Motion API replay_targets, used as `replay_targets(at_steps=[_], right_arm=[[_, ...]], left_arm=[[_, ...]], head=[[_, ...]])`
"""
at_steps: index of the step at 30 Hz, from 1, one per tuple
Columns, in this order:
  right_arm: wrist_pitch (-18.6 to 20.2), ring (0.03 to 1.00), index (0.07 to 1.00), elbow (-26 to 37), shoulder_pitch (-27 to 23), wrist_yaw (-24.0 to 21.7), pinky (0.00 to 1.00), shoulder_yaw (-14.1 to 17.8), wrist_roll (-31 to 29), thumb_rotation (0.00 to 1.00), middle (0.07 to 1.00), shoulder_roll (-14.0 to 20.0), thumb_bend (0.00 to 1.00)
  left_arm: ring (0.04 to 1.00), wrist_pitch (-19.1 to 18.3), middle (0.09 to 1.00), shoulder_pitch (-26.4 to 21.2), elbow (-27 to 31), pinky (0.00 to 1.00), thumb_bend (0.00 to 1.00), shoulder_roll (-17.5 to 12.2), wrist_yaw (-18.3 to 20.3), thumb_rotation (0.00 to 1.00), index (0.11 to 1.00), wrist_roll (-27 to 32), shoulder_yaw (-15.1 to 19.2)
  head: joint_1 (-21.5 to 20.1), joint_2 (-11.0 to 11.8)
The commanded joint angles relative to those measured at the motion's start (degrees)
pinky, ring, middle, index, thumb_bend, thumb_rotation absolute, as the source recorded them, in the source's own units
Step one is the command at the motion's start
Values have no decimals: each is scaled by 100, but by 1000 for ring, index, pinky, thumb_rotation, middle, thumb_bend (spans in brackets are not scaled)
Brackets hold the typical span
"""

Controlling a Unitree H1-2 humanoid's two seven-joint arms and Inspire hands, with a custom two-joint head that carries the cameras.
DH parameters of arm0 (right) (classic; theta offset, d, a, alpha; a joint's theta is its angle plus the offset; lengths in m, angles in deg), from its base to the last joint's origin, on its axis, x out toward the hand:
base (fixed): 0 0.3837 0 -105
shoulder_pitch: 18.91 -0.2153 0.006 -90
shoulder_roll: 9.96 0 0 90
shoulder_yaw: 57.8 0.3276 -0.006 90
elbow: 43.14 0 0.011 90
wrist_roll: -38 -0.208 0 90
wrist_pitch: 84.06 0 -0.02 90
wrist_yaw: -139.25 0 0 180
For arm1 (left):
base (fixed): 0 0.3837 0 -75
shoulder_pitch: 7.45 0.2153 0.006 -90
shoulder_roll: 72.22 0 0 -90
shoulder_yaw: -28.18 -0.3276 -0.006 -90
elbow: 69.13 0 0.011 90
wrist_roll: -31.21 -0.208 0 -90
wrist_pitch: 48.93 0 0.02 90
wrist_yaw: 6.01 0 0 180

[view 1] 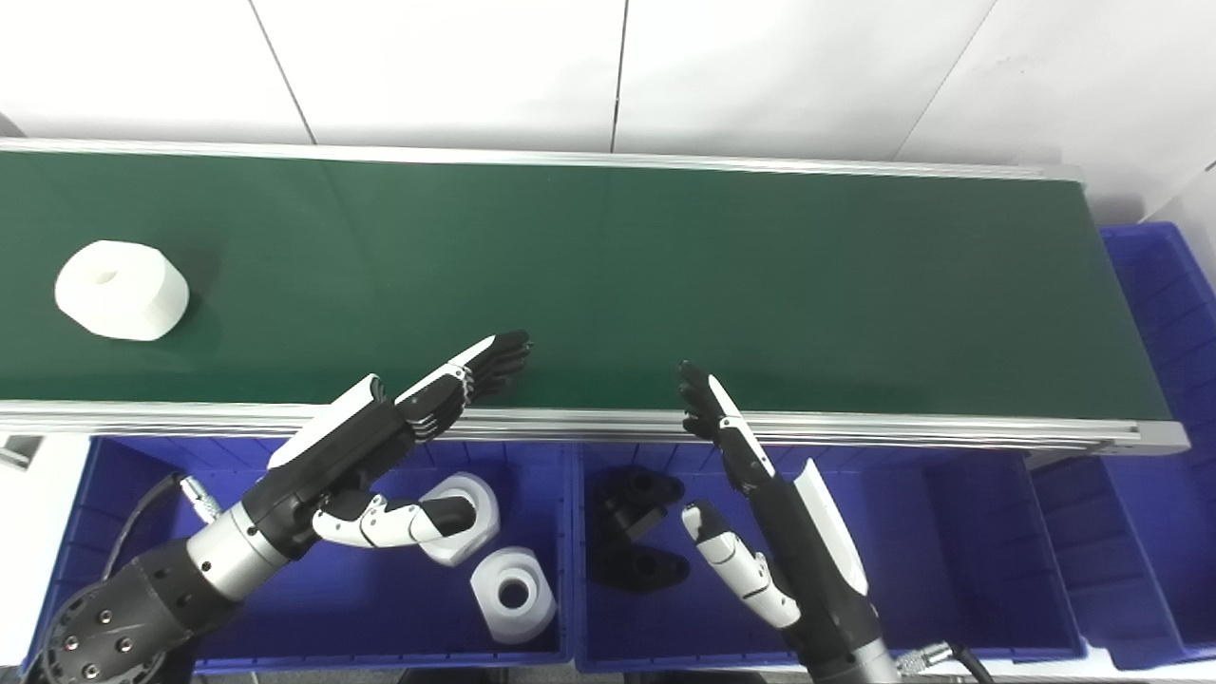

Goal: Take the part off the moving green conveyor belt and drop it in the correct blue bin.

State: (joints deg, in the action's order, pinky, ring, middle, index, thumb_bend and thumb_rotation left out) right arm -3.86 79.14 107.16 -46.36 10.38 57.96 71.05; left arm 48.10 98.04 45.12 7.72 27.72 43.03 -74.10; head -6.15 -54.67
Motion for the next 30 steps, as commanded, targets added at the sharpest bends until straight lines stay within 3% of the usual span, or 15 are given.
replay_targets(at_steps=[1,30], right_arm=[[-304,965,981,121,11,69,909,-8,-65,939,992,-20,435],[-280,966,981,145,40,63,909,-10,-67,945,991,-19,436]], left_arm=[[993,119,1000,-50,75,971,362,-19,-58,573,998,61,27],[991,31,1000,-18,111,962,358,0,-75,565,997,145,17]], head=[[8,2],[39,-17]])
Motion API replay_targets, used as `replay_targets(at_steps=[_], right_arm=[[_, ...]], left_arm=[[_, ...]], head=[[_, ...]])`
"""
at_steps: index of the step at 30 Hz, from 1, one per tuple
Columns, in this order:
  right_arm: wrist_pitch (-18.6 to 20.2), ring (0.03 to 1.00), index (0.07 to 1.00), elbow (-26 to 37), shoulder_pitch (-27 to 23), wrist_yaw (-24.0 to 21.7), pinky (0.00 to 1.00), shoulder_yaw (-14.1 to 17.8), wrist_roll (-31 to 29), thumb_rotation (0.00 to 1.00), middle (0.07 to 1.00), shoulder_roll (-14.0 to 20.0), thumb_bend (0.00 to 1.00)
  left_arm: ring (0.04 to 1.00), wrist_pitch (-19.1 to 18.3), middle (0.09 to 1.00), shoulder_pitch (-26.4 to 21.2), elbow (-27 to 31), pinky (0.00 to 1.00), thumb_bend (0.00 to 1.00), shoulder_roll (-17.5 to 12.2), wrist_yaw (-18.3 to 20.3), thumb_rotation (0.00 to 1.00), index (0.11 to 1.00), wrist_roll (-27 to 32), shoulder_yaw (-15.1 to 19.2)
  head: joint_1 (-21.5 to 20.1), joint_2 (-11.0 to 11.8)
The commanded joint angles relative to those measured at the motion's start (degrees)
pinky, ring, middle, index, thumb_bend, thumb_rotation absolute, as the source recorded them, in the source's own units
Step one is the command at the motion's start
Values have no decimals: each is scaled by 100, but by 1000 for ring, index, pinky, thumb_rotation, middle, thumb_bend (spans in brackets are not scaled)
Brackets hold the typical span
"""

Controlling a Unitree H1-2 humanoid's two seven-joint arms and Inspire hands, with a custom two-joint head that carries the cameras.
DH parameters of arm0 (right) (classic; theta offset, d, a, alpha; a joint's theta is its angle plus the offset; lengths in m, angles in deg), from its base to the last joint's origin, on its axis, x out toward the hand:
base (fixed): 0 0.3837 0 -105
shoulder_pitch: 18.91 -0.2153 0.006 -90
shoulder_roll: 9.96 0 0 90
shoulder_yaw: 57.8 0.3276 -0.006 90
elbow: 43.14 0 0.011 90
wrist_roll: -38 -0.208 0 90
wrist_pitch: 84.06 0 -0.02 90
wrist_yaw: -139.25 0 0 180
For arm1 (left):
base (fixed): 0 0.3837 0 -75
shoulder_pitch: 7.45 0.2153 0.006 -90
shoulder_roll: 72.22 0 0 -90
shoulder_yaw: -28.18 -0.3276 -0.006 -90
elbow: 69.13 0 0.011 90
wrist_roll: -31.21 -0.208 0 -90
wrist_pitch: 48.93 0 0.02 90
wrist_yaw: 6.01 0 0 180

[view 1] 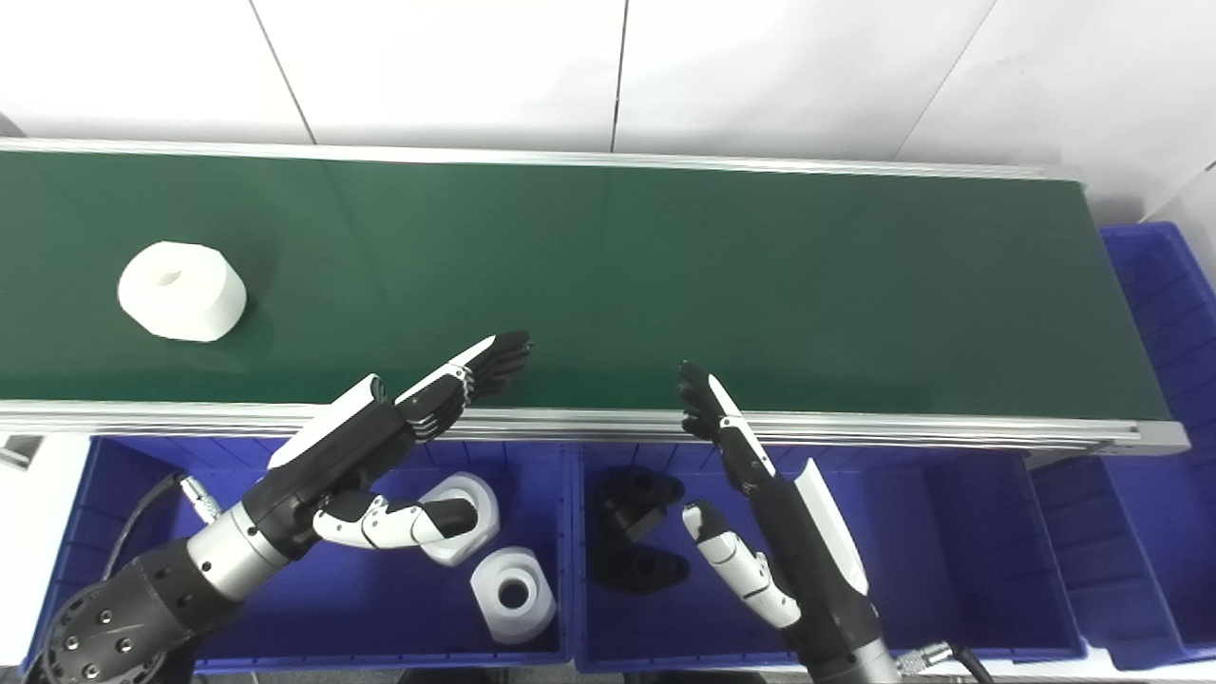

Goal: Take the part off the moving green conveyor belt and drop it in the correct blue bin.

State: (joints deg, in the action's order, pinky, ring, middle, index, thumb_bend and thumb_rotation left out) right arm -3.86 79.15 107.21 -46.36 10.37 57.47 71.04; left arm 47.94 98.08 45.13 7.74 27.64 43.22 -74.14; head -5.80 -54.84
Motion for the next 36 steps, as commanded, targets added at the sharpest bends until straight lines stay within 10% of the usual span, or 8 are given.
replay_targets(at_steps=[1,12,16,19,22,36], right_arm=[[-276,964,980,150,37,61,907,-10,-17,948,990,-19,441],[-344,963,981,102,56,76,907,-12,-59,939,992,-1,436],[-510,964,982,-25,157,121,909,17,-119,931,990,93,431],[-957,969,986,-431,193,242,918,66,-173,944,991,214,425],[-1152,969,982,-739,237,333,917,129,-137,963,989,248,391],[-926,948,961,-650,172,247,861,162,-120,837,972,253,293]], left_arm=[[993,24,1000,-22,118,965,356,-3,-68,566,998,138,20],[995,34,1000,17,117,970,363,6,-64,564,999,122,10],[990,255,1000,135,12,967,372,91,-69,553,998,-40,-64],[972,614,998,281,-260,943,388,220,-90,564,992,-318,-186],[953,924,977,319,-580,914,399,296,-92,444,966,-417,-283],[934,841,964,194,-520,860,405,281,-147,367,934,-489,-316]], head=[[4,1],[106,105],[747,643],[1181,1698],[1163,2020],[1017,1917]])
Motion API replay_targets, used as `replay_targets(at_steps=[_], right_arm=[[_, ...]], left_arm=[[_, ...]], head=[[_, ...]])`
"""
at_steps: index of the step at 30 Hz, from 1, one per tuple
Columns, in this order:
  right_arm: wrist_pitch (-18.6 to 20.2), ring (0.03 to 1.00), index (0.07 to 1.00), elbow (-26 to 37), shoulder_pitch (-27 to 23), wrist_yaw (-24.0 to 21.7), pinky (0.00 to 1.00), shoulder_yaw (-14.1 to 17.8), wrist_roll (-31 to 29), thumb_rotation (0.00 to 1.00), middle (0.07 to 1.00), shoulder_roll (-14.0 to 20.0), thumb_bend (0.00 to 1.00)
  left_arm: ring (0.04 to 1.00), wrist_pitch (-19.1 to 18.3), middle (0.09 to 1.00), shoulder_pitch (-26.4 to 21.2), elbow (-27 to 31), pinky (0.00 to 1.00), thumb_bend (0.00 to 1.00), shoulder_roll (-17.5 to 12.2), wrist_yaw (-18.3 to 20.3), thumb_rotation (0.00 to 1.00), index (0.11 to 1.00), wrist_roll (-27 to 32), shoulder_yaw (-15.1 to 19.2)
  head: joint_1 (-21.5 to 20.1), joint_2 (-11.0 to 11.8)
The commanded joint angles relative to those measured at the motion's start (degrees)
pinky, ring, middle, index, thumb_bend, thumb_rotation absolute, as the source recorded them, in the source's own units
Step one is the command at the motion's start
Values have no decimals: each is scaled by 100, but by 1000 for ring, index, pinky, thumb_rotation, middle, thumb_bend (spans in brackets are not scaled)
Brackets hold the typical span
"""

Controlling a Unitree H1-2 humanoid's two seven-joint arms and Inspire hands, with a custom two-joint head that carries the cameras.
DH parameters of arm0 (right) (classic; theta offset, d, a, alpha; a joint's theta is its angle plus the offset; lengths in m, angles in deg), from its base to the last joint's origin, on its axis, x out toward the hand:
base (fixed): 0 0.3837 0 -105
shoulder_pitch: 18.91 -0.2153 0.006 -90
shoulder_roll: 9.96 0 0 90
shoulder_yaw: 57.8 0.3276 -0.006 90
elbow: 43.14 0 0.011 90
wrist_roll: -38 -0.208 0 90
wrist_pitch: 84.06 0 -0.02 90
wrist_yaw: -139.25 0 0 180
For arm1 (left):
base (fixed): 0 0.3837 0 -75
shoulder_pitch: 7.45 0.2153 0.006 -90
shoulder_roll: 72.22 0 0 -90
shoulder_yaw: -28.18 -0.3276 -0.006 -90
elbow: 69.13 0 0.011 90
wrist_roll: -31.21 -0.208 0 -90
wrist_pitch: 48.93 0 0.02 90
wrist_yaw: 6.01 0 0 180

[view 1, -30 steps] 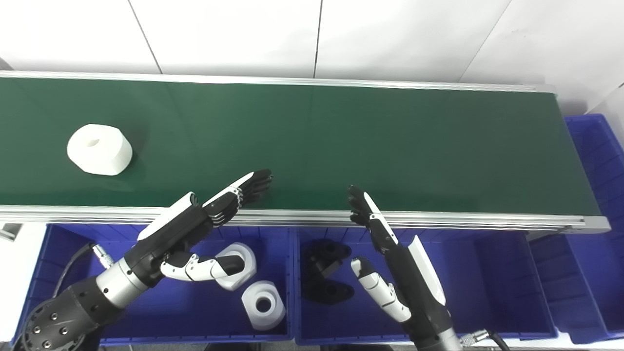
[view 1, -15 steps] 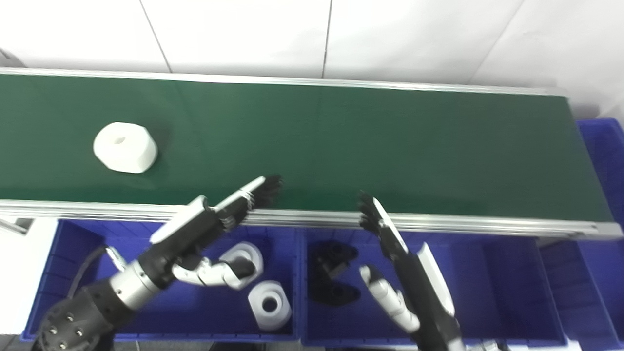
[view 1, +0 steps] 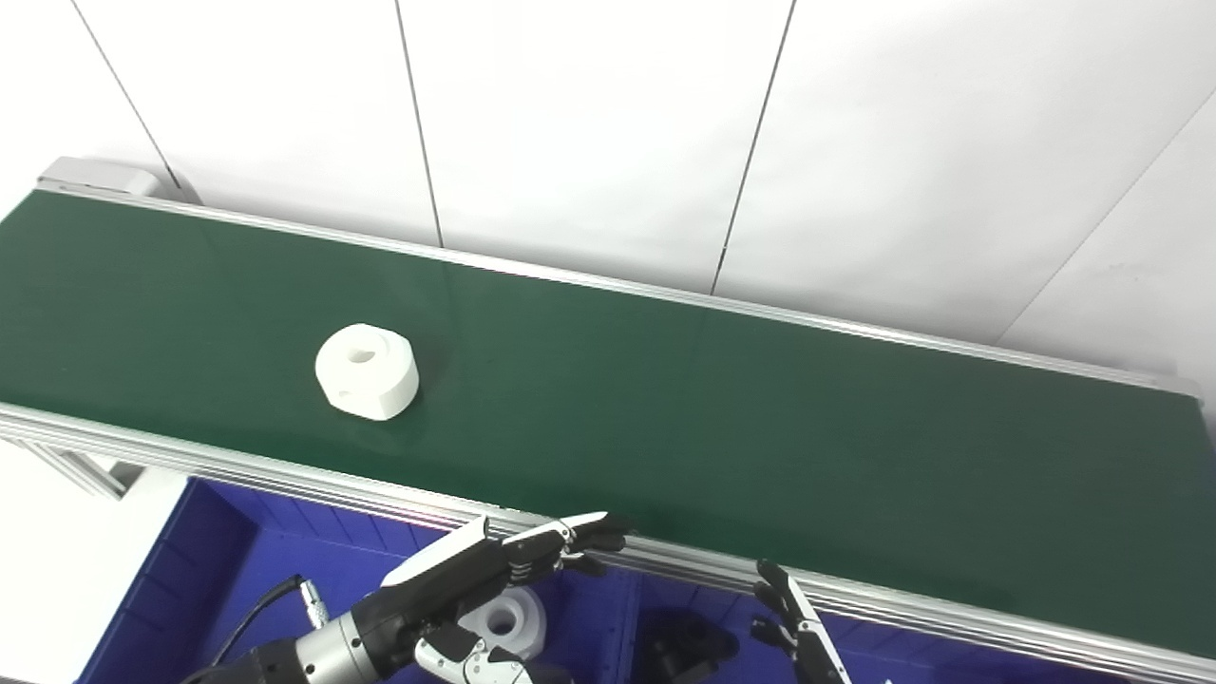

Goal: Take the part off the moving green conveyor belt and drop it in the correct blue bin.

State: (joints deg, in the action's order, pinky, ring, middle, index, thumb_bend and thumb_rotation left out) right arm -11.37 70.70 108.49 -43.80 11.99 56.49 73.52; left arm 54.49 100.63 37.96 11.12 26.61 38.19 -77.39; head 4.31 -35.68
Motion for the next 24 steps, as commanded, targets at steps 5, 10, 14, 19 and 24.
replay_targets(at_steps=[5,10,14,19,24], right_arm=[[-254,950,963,143,24,9,867,-2,-67,800,972,-3,280],[-291,955,969,98,-25,0,875,-10,-92,785,975,9,280],[-310,948,967,100,-48,20,862,7,-60,783,970,8,292],[-305,943,961,112,-26,32,857,-8,-64,781,966,-17,296],[-247,941,950,154,12,31,859,-20,-38,813,962,-43,323]], left_arm=[[929,182,965,-140,217,855,422,-77,-32,336,935,14,23],[933,270,969,-255,160,862,441,-66,-82,332,938,-2,101],[942,379,968,-481,174,872,456,-93,-166,360,938,-139,259],[960,421,979,-798,92,905,471,-173,-188,324,950,-50,489],[955,552,977,-1086,80,907,485,-212,-326,477,961,-173,761]], head=[[18,14],[19,14],[33,-8],[-28,-47],[-104,-104]])
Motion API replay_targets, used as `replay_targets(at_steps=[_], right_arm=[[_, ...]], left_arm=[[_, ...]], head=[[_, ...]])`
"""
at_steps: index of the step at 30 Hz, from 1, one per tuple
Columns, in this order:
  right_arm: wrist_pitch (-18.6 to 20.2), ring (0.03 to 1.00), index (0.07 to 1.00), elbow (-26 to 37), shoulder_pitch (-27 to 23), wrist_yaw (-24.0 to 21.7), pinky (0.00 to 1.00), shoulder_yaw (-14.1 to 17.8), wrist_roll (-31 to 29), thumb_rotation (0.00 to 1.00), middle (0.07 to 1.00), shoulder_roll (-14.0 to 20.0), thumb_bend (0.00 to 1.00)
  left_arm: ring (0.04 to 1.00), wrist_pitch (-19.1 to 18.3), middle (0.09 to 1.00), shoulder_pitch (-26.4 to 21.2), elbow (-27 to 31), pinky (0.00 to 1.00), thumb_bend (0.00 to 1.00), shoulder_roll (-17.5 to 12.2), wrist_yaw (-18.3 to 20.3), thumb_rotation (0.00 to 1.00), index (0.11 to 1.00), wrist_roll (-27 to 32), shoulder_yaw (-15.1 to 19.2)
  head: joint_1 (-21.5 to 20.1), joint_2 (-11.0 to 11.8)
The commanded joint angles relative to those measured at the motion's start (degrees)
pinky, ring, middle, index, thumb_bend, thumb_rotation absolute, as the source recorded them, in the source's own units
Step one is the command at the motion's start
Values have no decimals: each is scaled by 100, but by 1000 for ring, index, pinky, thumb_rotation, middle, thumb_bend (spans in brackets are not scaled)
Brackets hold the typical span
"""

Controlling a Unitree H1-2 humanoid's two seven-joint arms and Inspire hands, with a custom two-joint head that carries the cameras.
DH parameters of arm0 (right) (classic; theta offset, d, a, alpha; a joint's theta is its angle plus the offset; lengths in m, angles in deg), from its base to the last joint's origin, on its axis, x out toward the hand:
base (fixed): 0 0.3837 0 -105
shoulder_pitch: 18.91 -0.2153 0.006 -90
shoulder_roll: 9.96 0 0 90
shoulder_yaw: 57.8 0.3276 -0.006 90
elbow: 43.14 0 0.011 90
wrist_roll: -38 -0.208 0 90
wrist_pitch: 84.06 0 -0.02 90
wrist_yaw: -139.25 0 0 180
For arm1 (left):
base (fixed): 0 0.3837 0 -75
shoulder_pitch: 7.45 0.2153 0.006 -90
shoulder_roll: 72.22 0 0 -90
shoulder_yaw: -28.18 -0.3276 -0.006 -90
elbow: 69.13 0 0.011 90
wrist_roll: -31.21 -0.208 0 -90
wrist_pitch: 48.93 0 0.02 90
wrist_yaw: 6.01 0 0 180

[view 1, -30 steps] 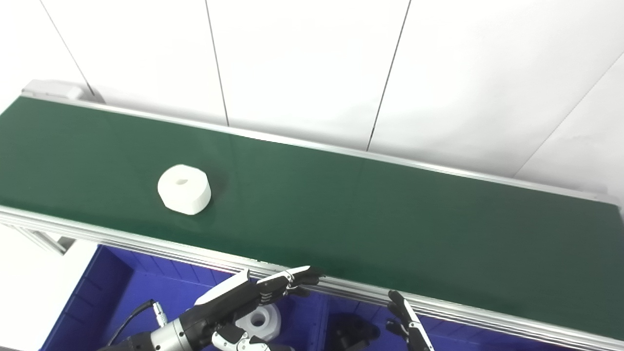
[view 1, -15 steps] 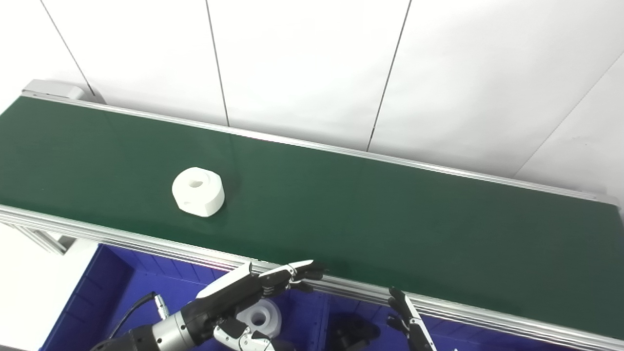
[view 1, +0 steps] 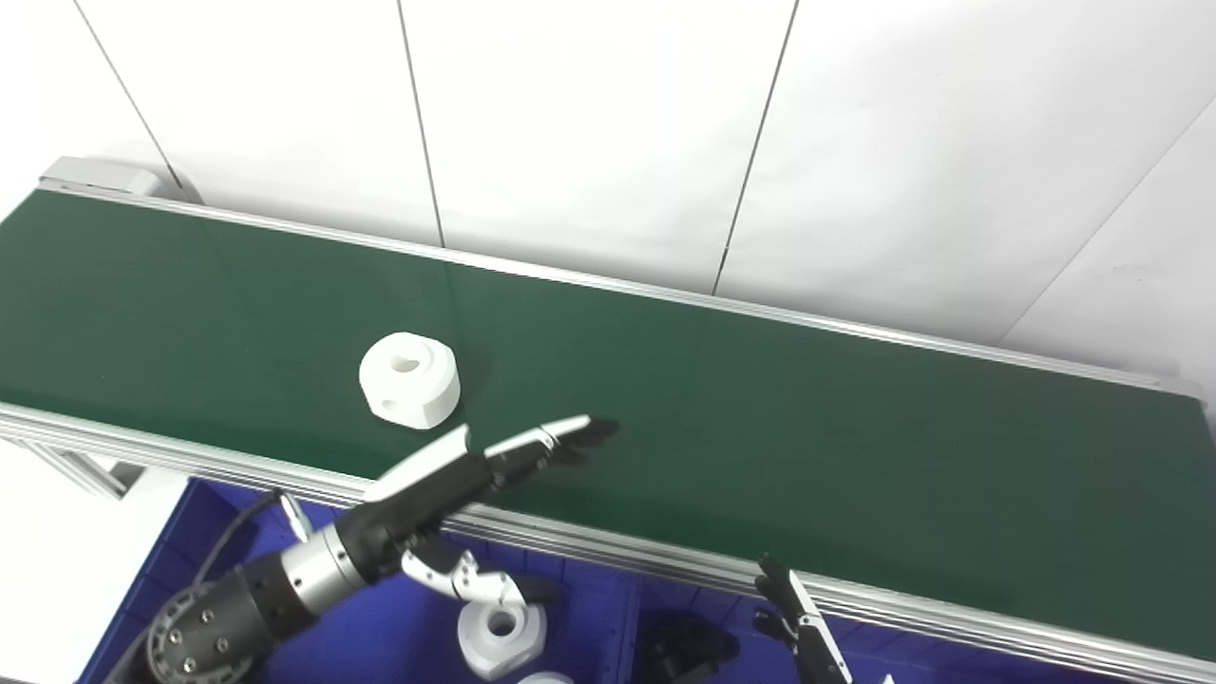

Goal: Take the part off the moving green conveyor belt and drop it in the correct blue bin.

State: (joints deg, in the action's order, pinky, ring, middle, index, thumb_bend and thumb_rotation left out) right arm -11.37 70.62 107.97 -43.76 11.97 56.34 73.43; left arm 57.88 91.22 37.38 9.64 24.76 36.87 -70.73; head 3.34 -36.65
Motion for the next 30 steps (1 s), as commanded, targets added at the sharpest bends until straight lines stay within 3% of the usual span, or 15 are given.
replay_targets(at_steps=[1,4,6,9,14,24,30], right_arm=[[-273,941,949,160,64,32,859,-21,-9,813,962,-34,323],[-332,945,949,151,64,46,869,-24,26,797,964,-27,309],[-370,937,951,137,64,66,848,-19,54,796,962,-29,303],[-338,938,954,135,72,60,845,-40,43,800,965,-39,312],[-359,935,953,128,76,82,833,-65,76,786,966,-67,308],[-362,935,955,176,131,110,835,-90,163,785,966,-78,301],[-316,942,956,196,156,113,846,-110,177,782,969,-70,296]], left_arm=[[954,258,976,-200,157,907,486,-49,-218,487,961,-180,173],[958,359,976,-369,177,921,448,-9,-413,526,962,-384,364],[956,435,976,-524,161,920,411,-2,-519,449,964,-442,471],[940,592,962,-804,160,901,448,0,-733,325,950,-751,650],[930,705,927,-1257,111,910,488,11,-968,217,909,-1108,789],[860,944,873,-1815,-295,812,628,-90,-1356,301,862,-2248,853],[880,1005,879,-1977,-739,877,706,-235,-1519,371,861,-2815,683]], head=[[-8,-7],[25,-15],[28,-21],[16,-31],[-11,-46],[-14,-58],[-16,-64]])
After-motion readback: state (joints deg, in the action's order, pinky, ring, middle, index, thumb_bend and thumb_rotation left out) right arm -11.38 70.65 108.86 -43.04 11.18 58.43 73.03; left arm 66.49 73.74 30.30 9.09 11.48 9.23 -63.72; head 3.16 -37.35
